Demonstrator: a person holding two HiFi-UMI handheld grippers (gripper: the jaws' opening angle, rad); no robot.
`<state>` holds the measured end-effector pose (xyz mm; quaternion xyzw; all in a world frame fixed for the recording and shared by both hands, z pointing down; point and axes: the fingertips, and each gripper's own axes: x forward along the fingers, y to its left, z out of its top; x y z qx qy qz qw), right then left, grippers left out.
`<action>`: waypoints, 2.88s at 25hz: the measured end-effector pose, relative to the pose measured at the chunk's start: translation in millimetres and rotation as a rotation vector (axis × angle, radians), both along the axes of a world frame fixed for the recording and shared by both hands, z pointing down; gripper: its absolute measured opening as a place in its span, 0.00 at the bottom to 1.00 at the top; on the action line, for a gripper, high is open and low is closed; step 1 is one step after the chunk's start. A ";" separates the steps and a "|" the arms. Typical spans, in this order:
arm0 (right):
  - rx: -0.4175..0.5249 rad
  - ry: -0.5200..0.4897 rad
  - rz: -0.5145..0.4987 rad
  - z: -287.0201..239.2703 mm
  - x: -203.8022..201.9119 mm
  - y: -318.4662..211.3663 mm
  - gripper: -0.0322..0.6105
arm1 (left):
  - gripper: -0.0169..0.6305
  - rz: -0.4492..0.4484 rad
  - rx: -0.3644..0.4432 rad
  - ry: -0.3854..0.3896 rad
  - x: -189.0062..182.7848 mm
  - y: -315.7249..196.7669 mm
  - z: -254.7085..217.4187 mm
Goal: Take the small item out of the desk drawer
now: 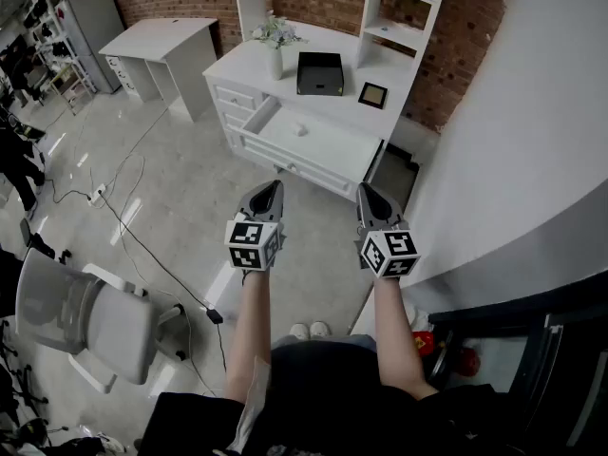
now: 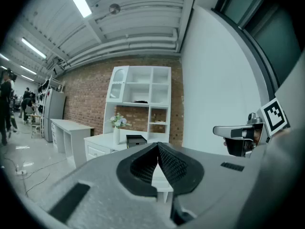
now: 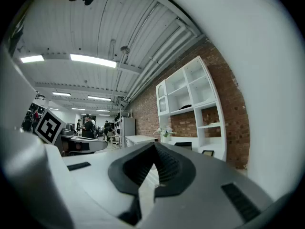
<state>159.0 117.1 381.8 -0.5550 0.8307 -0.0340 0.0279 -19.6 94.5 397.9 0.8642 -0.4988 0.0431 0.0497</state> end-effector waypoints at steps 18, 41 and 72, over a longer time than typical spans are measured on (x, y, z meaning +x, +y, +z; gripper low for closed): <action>-0.022 0.014 -0.006 10.7 -3.2 -5.0 0.05 | 0.04 -0.004 -0.028 0.003 0.4 -4.3 10.2; -0.043 -0.019 -0.044 15.1 -32.3 -10.8 0.32 | 0.04 -0.008 -0.042 0.016 -30.3 -8.3 16.6; -0.074 -0.016 -0.063 45.5 -64.0 -189.6 0.34 | 0.04 -0.063 -0.089 -0.005 -83.3 -167.0 54.0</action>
